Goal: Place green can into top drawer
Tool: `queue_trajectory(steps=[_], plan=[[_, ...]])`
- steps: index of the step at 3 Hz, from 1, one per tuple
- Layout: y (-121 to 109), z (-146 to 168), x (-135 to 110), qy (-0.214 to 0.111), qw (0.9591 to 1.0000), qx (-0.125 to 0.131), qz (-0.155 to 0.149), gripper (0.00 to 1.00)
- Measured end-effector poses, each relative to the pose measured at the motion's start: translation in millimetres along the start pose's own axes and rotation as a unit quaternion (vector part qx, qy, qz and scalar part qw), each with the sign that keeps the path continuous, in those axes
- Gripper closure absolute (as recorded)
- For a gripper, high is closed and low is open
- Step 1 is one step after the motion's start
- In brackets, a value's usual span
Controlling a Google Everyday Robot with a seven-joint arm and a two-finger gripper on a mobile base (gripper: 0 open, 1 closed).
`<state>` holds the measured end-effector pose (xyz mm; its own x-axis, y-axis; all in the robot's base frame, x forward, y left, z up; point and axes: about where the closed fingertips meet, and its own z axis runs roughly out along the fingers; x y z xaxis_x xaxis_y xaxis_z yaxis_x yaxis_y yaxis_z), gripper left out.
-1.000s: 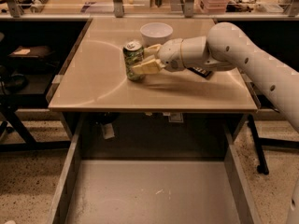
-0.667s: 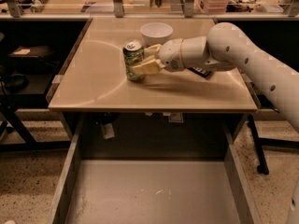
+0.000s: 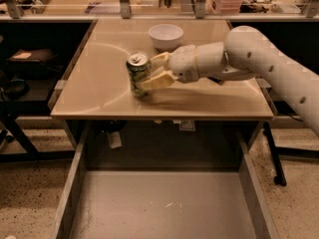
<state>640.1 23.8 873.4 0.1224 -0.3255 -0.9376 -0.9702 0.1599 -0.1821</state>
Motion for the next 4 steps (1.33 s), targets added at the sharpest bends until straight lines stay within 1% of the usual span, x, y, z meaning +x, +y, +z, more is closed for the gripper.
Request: queue_trajectory(steps=[1, 2, 3, 4], plan=[[44, -39, -12, -0.022, 0.9993, -0.003, -0.031, 1.0], [94, -89, -8, -0.003, 0.9975, 0.016, -0.069, 1.0], [145, -135, 13, 0.038, 0.995, 0.044, -0.081, 1.0], [192, -161, 40, 0.127, 0.9842, 0.075, -0.097, 1.0]])
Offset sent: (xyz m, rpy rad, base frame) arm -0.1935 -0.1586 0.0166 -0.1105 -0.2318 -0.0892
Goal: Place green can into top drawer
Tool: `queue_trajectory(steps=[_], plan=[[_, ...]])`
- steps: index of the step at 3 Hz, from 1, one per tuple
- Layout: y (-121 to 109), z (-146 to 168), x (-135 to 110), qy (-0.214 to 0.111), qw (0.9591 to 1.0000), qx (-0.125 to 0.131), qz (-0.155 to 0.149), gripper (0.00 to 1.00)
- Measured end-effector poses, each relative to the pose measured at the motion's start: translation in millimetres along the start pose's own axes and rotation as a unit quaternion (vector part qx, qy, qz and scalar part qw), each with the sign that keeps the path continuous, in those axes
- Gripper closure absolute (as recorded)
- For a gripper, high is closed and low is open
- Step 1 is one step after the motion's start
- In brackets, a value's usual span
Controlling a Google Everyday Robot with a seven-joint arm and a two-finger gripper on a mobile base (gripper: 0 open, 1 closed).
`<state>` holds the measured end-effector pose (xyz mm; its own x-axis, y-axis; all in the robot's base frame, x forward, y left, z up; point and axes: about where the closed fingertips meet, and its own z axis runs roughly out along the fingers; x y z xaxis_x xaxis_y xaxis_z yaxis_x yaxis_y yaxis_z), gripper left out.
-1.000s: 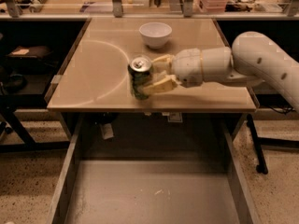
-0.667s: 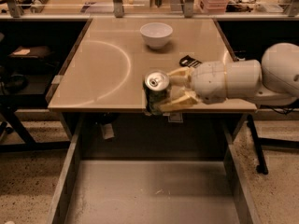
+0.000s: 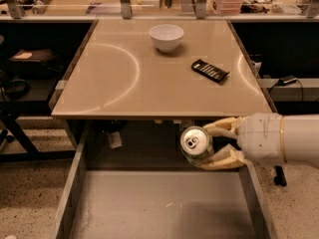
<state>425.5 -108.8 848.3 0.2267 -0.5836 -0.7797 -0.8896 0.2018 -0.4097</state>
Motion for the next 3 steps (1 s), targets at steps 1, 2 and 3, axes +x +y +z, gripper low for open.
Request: queue_trajectory(steps=[1, 2, 3], plan=[[33, -2, 13, 0.113, 0.9924, 0.021, -0.043, 1.0], [49, 12, 17, 0.193, 0.9766, 0.037, -0.087, 1.0], [58, 40, 22, 0.242, 0.962, 0.037, -0.121, 1.0]])
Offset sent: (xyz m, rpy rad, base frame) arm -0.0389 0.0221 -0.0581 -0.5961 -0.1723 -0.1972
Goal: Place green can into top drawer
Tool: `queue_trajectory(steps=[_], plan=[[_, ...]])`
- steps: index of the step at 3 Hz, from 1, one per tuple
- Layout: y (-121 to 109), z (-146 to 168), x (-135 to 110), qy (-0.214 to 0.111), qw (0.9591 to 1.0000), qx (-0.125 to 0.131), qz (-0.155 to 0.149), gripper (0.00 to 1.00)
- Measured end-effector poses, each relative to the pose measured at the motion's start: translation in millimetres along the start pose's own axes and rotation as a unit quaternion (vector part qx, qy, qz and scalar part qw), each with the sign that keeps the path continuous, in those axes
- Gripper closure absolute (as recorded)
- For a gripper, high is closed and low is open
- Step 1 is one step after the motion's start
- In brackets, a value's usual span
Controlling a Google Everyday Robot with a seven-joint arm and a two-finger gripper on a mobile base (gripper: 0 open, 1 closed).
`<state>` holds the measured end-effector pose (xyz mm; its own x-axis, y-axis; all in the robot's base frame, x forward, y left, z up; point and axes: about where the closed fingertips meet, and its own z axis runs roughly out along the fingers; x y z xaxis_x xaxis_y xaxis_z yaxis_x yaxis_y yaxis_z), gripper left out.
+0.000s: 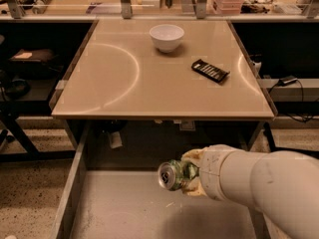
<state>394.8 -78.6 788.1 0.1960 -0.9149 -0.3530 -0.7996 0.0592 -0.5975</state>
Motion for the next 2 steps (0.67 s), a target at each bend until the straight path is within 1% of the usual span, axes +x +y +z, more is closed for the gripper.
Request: queue_trajectory(steps=[1, 2], plan=[[17, 31, -14, 0.027, 0.9986, -0.011, -0.045, 1.0], [33, 56, -18, 0.04, 0.9955, -0.035, -0.078, 1.0]])
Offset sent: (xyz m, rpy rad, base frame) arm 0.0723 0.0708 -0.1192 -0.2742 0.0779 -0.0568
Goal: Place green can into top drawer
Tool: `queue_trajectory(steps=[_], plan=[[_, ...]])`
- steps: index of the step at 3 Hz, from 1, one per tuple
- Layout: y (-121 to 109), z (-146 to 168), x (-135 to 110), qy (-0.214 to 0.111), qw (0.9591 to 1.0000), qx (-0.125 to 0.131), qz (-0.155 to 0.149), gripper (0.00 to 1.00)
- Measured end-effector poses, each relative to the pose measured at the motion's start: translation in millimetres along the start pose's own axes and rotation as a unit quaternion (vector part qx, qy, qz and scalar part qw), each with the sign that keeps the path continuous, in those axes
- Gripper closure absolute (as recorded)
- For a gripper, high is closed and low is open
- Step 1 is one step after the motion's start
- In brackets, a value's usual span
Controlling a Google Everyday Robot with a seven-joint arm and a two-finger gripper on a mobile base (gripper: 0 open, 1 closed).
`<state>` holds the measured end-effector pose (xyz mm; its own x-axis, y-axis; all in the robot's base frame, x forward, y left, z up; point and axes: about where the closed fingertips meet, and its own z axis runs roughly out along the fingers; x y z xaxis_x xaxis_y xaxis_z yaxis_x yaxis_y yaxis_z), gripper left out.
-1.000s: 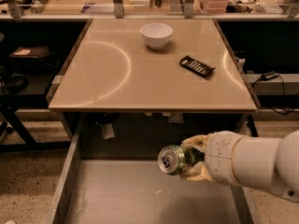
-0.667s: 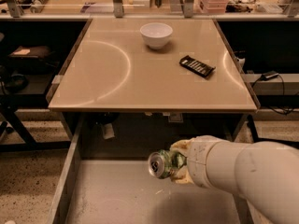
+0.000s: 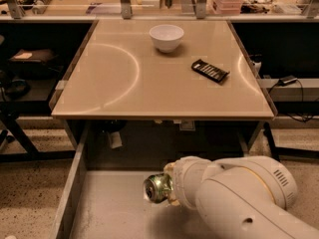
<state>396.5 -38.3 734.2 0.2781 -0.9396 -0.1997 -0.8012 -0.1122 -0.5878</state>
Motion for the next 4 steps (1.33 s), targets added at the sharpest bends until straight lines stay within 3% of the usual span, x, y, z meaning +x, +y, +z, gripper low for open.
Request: queue_trajectory(steps=[1, 2, 3, 4], plan=[[-6, 23, 11, -0.002, 0.9996, -0.015, 0.023, 1.0], [-27, 59, 28, -0.051, 0.9924, -0.022, 0.11, 1.0], [-37, 82, 33, -0.126, 0.9754, -0.04, 0.176, 1.0], [-33, 101, 30, -0.179, 0.9598, -0.066, 0.206, 1.0]])
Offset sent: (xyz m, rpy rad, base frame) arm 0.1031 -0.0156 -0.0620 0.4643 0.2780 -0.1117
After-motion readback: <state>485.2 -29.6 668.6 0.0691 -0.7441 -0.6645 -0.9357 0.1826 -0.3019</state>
